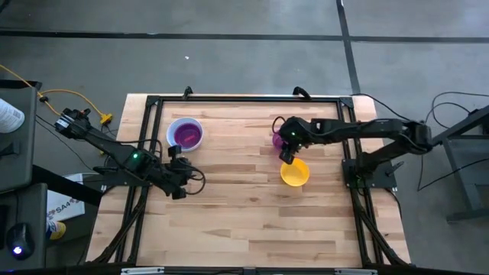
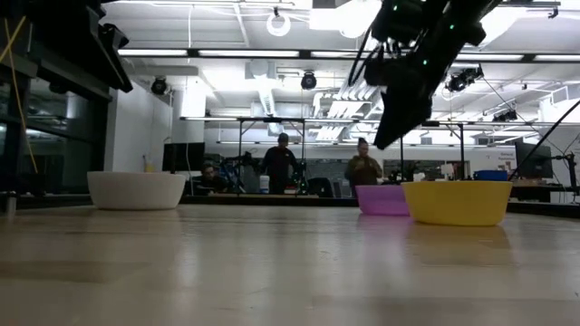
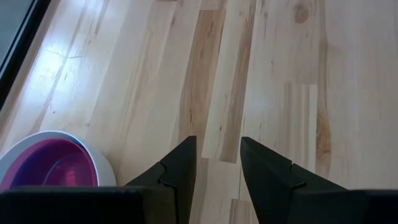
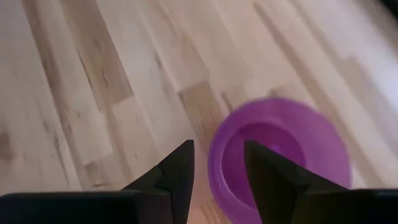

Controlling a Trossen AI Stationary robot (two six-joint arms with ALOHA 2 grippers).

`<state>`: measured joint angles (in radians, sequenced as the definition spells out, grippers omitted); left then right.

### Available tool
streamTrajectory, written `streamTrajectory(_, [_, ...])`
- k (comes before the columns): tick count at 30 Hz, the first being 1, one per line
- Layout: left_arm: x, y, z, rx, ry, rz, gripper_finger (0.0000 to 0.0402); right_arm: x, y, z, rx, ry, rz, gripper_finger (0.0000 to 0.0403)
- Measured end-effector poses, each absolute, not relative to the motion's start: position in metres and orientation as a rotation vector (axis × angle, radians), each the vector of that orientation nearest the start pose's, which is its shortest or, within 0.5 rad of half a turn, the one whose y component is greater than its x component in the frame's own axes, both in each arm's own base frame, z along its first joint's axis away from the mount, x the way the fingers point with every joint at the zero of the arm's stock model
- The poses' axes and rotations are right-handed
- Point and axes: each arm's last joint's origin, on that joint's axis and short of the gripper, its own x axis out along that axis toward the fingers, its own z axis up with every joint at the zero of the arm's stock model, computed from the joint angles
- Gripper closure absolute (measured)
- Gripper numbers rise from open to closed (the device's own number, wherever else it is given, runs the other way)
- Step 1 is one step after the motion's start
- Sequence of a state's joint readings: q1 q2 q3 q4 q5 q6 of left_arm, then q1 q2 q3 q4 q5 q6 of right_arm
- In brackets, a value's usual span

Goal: Nest bowls inside each other
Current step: Stack the violet bowl on top of the red bowl

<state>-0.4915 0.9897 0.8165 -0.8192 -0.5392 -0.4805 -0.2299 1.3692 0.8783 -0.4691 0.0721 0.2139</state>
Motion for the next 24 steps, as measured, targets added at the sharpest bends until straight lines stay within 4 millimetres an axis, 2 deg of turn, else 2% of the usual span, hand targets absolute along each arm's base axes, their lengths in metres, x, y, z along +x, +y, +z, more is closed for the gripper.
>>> streamTrajectory(13, [0.164,-0.071,0.264,0.037,0.817,0.247,0.0278,0.271,-0.07,0.184,0.353,1.08,-0.413,0.027])
streamTrajectory(24, [0.164,-0.071,0.264,0.036,0.814,0.246,0.0278,0.288,-0.075,0.187,0.324,1.161,-0.403,0.027])
